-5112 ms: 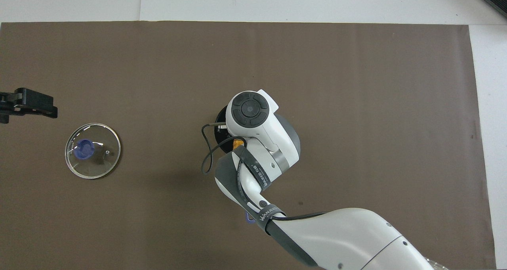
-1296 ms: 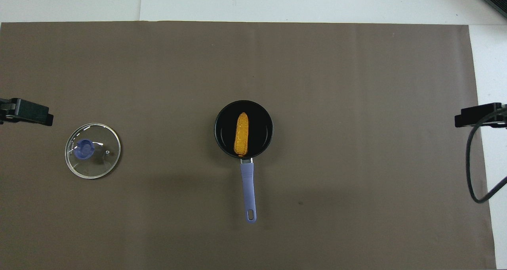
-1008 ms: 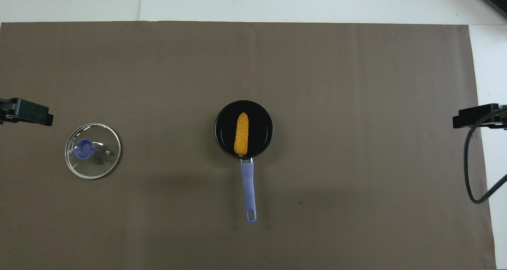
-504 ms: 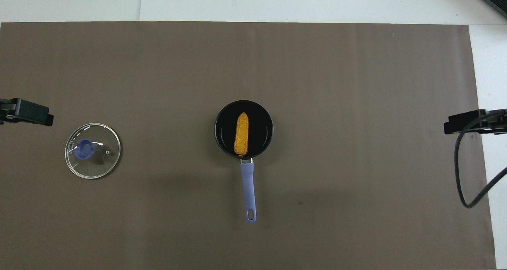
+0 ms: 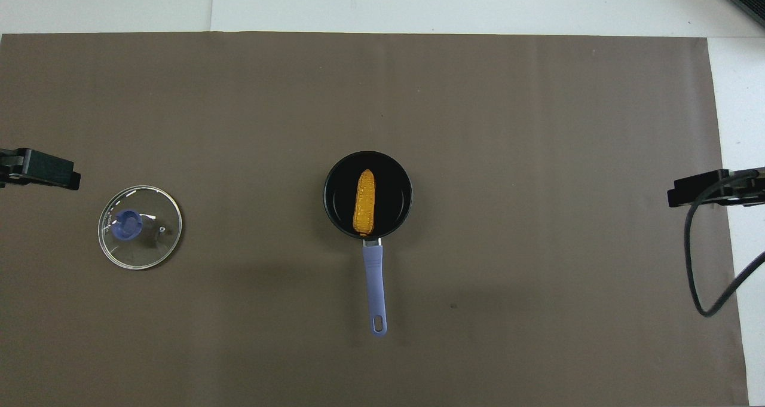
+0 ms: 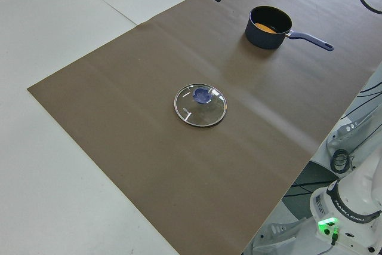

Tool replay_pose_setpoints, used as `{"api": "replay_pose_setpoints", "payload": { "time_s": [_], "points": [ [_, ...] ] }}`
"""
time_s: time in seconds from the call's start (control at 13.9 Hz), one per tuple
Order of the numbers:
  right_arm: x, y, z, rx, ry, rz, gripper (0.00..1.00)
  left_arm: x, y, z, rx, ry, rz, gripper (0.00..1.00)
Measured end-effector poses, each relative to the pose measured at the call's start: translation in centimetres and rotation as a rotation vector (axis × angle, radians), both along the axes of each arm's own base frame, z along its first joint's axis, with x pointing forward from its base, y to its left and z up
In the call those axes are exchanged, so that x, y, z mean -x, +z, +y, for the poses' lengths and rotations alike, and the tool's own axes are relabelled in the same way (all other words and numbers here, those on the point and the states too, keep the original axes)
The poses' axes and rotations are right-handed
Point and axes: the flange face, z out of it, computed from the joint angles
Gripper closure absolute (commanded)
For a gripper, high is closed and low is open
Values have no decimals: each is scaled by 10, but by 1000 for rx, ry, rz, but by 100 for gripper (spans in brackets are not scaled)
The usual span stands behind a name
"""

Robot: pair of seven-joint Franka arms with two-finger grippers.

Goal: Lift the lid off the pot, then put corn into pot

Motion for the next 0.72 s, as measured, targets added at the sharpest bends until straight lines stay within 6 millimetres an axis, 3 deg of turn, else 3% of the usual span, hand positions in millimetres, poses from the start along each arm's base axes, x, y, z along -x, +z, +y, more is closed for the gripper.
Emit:
{"api": "replay_pose_setpoints", "payload": {
  "time_s": [0.72],
  "points": [
    [0, 4, 0, -1, 0, -9, 0, 0, 0, 1, 0, 1, 0, 0]
  ]
}}
